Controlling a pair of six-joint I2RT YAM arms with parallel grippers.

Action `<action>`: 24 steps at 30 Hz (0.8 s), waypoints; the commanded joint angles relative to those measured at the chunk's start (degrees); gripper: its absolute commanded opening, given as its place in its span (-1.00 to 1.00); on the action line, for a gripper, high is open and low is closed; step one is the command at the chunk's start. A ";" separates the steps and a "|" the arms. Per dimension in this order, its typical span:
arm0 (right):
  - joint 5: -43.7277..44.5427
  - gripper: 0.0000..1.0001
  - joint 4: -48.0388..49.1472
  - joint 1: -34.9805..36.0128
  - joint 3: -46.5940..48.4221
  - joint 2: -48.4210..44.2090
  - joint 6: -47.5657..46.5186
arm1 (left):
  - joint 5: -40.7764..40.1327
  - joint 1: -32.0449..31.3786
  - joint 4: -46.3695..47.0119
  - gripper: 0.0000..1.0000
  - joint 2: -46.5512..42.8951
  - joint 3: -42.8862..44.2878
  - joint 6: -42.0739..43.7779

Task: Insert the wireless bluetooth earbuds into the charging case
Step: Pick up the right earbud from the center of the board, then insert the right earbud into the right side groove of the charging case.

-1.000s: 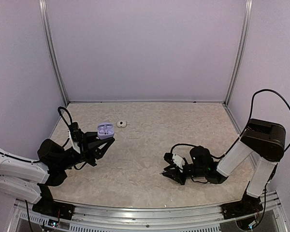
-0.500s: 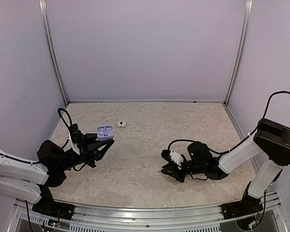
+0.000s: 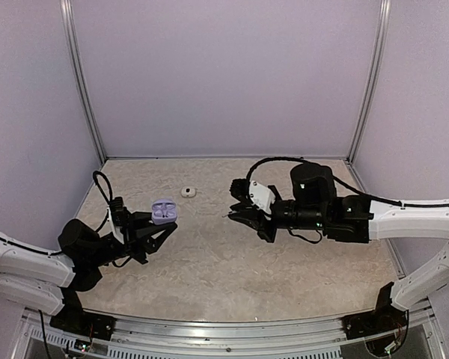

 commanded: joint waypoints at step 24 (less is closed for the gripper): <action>17.00 -0.84 -23.77 20.23 24.08 5.36 -24.23 | 16.44 0.91 1.08 -0.92 6.24 3.50 -7.97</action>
